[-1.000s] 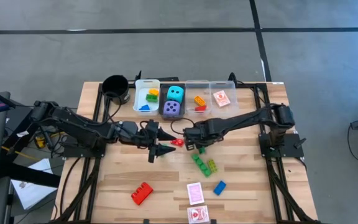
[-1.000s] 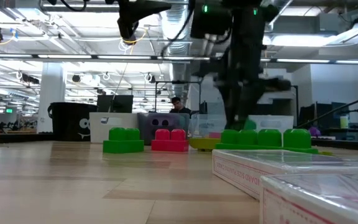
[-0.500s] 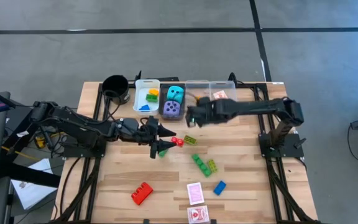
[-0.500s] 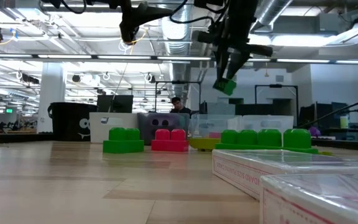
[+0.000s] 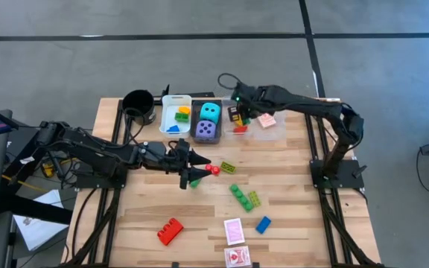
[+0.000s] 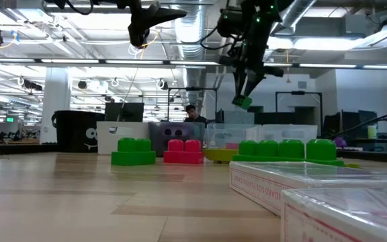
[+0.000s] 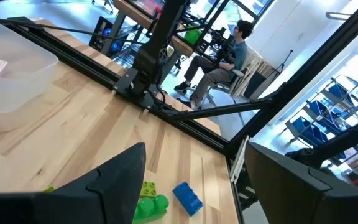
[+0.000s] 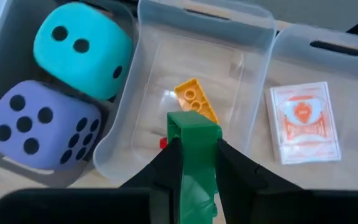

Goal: Pick & Place Toys
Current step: Put the small dark green 8-stud game piece into the left transparent bin, then put the big green 4-stud game piece into the white bin

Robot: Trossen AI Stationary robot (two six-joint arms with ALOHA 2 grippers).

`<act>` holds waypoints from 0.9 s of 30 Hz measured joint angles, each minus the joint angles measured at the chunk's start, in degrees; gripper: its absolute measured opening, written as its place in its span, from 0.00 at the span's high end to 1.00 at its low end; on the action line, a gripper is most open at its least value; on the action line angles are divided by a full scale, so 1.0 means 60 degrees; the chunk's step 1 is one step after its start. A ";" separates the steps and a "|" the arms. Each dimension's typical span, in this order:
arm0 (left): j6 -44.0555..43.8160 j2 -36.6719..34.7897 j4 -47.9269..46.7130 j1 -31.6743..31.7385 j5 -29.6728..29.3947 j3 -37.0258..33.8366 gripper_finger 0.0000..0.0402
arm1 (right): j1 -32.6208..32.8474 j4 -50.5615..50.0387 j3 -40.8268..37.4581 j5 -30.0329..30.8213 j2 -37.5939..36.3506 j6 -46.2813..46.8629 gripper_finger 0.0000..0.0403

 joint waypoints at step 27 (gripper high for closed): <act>0.0000 0.0000 0.0004 0.0000 0.0000 0.0000 0.33 | 0.1371 0.1026 0.0007 -0.1467 -0.0338 -0.2694 0.40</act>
